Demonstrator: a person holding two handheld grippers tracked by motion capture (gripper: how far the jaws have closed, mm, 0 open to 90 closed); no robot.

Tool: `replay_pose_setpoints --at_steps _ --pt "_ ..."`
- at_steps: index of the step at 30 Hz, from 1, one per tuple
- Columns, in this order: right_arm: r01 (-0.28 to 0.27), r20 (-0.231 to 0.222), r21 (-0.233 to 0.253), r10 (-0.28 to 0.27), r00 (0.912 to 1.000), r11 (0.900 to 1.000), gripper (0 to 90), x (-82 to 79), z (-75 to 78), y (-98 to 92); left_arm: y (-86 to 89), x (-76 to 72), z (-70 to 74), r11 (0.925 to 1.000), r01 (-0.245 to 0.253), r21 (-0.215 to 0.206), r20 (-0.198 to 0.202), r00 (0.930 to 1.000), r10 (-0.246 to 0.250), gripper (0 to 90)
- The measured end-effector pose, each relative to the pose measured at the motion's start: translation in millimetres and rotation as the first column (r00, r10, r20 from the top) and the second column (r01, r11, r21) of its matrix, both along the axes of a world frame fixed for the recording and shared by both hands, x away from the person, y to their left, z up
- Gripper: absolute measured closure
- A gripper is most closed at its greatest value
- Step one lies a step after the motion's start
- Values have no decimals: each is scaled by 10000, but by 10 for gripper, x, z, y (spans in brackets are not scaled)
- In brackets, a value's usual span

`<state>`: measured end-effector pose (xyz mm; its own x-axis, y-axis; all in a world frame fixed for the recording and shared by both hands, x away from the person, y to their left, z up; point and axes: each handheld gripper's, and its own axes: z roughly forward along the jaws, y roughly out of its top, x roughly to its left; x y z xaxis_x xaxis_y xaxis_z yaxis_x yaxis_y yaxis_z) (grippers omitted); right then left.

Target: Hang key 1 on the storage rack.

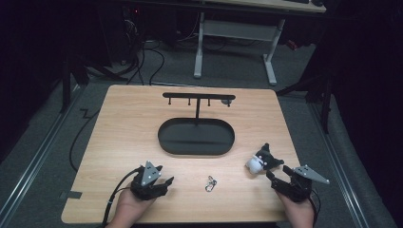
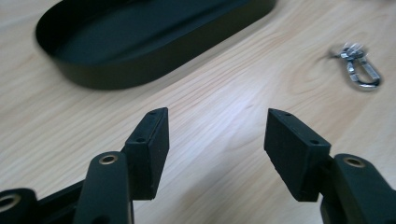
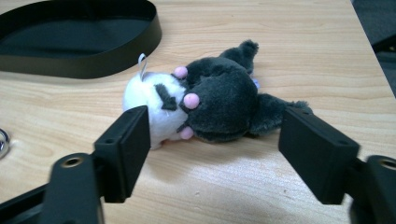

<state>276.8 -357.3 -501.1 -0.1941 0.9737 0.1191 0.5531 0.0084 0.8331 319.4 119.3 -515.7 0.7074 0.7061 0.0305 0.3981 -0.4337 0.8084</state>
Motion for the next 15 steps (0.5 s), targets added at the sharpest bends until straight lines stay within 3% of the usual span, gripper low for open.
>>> replay_pose_setpoints --at_steps 5,10,15 --pt "146 4 -53 -146 9999 9999 315 24 6 6 90 97 6 9988 -273 -396 -64 9996 271 405" --pt "160 -174 -236 -164 9997 9996 361 17 -31 -42 96 96 -11 9991 -188 -387 -35 9998 187 399" --pt "-7 -404 -49 5 9992 10000 402 38 -50 -96 93 118 -25 9987 -192 -478 -191 9997 183 398"
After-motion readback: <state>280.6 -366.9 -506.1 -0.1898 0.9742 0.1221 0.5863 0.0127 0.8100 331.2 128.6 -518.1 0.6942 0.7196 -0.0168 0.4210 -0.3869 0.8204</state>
